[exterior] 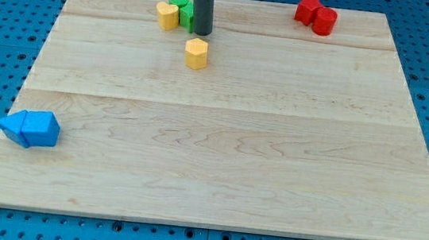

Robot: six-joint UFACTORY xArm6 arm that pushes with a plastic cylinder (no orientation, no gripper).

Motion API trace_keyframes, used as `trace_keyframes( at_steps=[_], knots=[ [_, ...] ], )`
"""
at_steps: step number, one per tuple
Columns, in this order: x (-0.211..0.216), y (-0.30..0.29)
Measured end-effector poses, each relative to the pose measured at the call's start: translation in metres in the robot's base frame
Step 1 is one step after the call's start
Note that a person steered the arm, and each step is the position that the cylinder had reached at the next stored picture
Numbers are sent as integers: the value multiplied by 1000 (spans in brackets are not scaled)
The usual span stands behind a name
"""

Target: Push the yellow heart and green circle to the green star

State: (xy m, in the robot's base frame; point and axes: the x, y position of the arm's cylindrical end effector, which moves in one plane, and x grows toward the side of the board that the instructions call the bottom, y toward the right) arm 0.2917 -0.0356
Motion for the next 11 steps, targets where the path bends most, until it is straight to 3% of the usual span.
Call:
trace_keyframes(
  at_steps=[1, 2, 3, 4, 6, 7, 8, 9, 10, 11],
  knots=[
    [20, -93],
    [-5, -118],
    [-29, -108],
    [-35, -56],
    [-29, -82],
    [-69, -84],
    [-74, -71],
    [-74, -21],
    [-47, -38],
    [29, -64]
  ],
)
